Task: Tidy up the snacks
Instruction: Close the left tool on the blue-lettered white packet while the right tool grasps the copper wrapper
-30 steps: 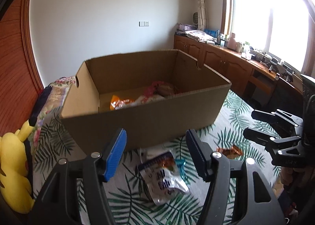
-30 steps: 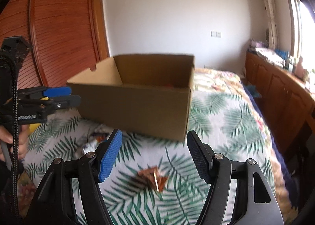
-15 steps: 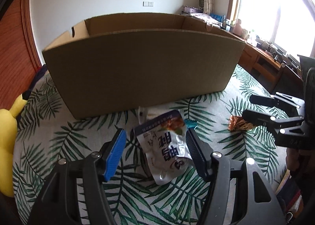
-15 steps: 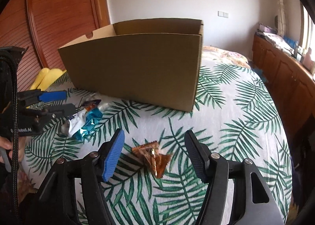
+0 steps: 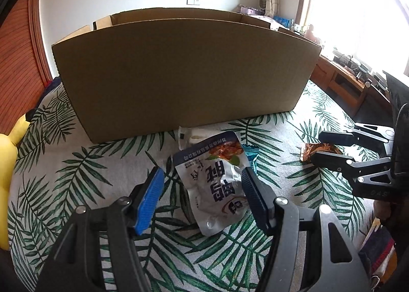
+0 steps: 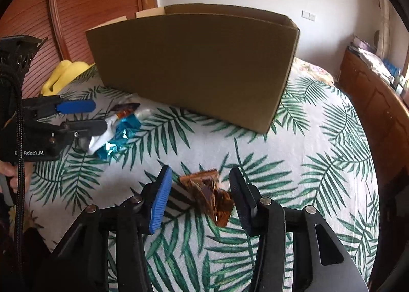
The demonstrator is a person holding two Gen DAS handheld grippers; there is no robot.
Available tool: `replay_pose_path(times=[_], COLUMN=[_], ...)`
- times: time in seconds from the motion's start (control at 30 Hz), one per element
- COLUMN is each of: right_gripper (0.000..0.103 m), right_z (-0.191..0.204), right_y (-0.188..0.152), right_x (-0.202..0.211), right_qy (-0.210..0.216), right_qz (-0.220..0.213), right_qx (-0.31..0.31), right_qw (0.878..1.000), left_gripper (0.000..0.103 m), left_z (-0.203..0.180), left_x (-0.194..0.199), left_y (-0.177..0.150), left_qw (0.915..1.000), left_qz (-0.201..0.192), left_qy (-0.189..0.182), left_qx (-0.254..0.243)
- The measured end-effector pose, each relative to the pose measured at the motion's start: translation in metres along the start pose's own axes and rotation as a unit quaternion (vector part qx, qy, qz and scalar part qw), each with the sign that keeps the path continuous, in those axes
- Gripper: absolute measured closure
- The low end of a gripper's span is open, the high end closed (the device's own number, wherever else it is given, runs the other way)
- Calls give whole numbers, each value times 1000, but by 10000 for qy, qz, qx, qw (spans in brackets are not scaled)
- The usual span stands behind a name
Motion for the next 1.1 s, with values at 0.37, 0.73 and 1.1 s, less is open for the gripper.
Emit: replay_pose_path(times=[0.37, 0.73, 1.1], right_gripper=[65, 65, 65], right_z=[-4, 0, 0], right_y=[-14, -15, -15], right_x=[-5, -5, -5], right_qy=[-74, -166, -179], right_qz=[170, 116, 109], right_qx=[-18, 24, 25], right_qw=[9998, 9998, 9998], left_gripper=[39, 39, 34], left_z=[-1, -11, -8], left_x=[-4, -18, -18], left_y=[4, 7, -2], left_qw=[9998, 9974, 9980], left_qz=[86, 456, 482], left_qy=[-92, -319, -68], left_qx=[140, 460, 415])
Point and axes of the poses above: each gripper's, at about its wrist camera, not at the fingertips, and x roughly against the way its jaws point, z to its left, y to its top, the point moved 8 cm from there along -x, roughly the way its jaws point, and after that the axes turned 13 degrees about y, right-handed, at the moved point
